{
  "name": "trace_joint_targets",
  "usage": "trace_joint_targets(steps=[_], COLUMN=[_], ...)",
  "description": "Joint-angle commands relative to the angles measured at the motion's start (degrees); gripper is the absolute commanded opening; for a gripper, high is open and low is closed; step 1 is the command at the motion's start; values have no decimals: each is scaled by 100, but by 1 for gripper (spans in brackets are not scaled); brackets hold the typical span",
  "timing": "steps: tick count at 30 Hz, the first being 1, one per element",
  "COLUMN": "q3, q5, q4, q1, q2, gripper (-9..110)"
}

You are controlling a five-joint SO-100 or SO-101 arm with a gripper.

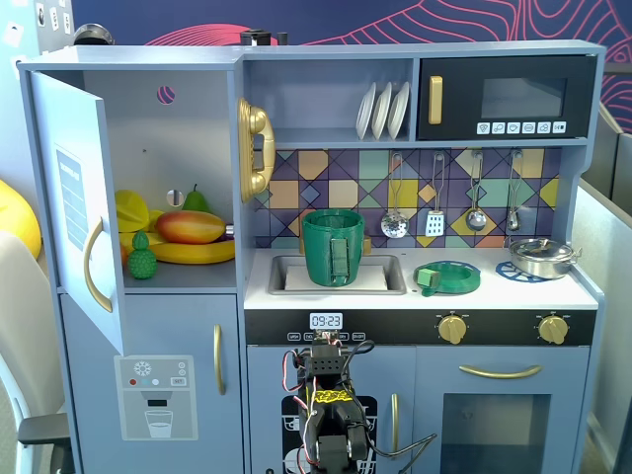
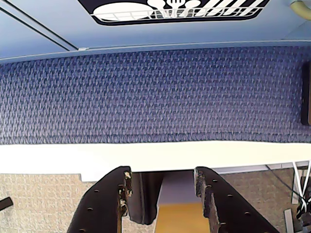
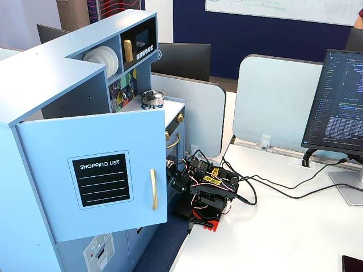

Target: Pick up the green pineapple from the left cabinet and place it in the green recipient

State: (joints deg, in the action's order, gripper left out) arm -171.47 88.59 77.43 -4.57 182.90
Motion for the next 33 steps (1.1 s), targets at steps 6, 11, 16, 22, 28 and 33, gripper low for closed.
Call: trace_joint_targets(steps=[6,11,16,22,28,33], q3=[-26,-26,-26,-26,-26,-26], q5=[-44,-53,-62,-62,-79,35], q4=[1037,1037,1037,1037,1037,1002], q1=[-606,-606,-606,-624,-633,-686], q2=[-88,-88,-88,-88,-88,-88], gripper=[0,0,0,0,0,0])
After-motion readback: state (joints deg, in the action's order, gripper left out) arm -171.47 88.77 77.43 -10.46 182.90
